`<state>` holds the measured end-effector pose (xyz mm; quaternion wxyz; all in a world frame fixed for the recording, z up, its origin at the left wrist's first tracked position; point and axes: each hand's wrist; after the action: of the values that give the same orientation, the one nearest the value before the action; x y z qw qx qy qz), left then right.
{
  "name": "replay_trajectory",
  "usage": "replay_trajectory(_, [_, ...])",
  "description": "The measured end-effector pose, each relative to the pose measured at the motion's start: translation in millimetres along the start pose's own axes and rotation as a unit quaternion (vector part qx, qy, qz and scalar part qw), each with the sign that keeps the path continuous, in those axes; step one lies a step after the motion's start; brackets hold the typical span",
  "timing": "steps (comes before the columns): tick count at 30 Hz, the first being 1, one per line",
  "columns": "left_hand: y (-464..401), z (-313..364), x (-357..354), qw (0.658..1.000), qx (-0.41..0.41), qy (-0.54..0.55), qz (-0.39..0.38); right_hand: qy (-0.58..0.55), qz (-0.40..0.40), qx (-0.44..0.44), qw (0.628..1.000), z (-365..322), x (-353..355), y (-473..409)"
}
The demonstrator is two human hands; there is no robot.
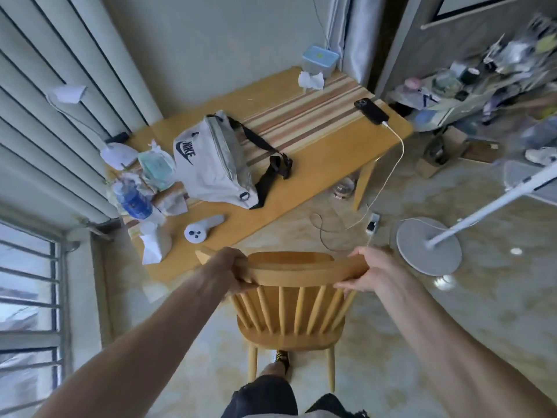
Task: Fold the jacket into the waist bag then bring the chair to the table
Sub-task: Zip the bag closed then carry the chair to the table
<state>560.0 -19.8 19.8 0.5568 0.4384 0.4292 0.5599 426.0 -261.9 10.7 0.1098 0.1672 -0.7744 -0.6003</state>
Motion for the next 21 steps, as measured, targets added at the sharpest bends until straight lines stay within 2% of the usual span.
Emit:
replay_trajectory(10, [-49.7,83.3,-34.9,0.993,0.008,0.12,-0.017,0.031,-0.073,0.004,0.997,-95.3,-96.3,-49.1])
replay_trajectory(15, [-83.5,78.1,-61.5,0.983,-0.004,0.181,-0.041,0.057,-0.078,0.031,0.995,-121.8,-104.9,-102.2])
replay_trajectory(21, [-119.6,57.6,-108.0,0.961,-0.056,0.265,-0.056,0.11,-0.096,0.044,0.988,-170.6,-114.8,-161.8])
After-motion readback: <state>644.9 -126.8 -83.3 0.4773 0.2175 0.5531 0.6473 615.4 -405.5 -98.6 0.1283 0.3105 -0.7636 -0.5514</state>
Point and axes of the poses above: each hand's wrist, its own y-axis away from the middle knuckle, its own x-axis out of the back of the hand, z = x × y, and after that the axes turned 1 degree about -y, right-handed
